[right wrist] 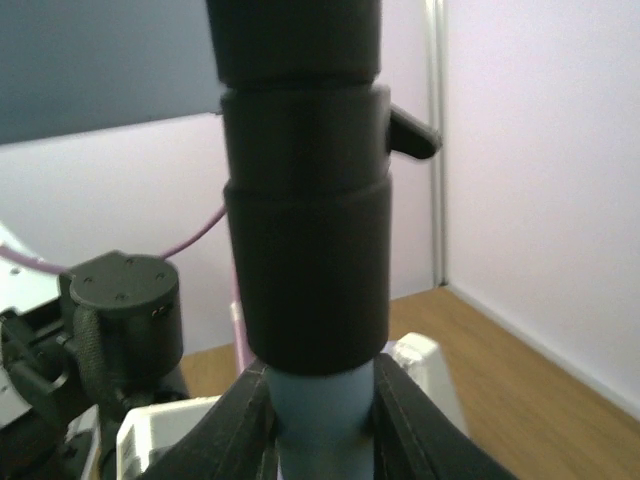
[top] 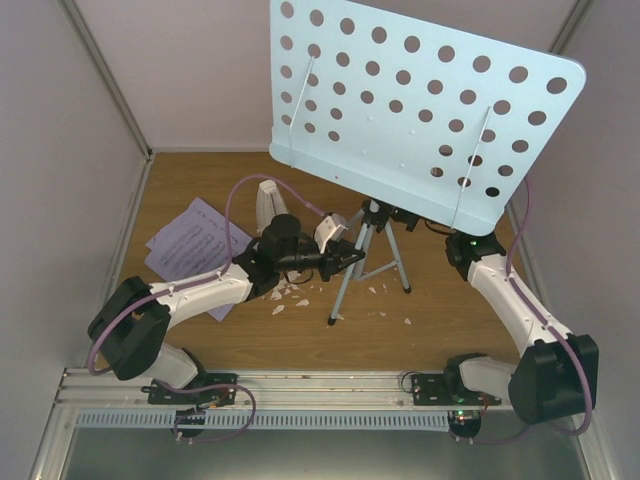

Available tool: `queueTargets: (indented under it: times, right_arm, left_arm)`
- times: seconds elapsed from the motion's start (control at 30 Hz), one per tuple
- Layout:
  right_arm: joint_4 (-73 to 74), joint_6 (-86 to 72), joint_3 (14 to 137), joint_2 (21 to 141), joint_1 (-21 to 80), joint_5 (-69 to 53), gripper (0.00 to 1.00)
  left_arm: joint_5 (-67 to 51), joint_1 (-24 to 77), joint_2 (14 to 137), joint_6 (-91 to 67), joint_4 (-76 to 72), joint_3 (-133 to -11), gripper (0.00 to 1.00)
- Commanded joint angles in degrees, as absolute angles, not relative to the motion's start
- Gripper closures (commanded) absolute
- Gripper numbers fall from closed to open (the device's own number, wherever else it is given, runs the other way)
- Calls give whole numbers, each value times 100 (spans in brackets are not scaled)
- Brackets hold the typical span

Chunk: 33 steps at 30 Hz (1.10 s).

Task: Pack up the instrument practice props

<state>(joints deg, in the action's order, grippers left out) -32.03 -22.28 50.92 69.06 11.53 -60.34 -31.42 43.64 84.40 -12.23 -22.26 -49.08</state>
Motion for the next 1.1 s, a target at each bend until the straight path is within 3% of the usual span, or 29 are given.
queueTargets:
  times: [0.0, 0.2, 0.63, 0.77, 0.93, 1.07]
  right_arm:
    - [-3121, -2780, 4960, 6764, 1288, -6380, 63]
    - [-3358, -2922, 5101, 6771, 1284, -6361, 44]
    - [-3539, -2970, 5915, 7177, 1291, -6509, 33]
    - [-3718, -3078, 6047, 7331, 1292, -6565, 38]
    - [-3728, -3088, 6127, 7358, 1289, -6589, 52]
    - [-3787, -3129, 6114, 7335, 1288, -6594, 70]
  left_arm:
    - [-2988, 4279, 8022, -1591, -3537, -4759, 100]
    - [-3281, 4279, 8013, -1436, -3298, -4656, 100]
    - [-3414, 4280, 8006, -1397, -3182, -4644, 100]
    - [-3412, 4280, 7972, -1374, -3145, -4667, 100]
    - [-3409, 4280, 7974, -1328, -3068, -4712, 100]
    - [-3380, 4278, 7959, -1330, -3053, -4736, 100]
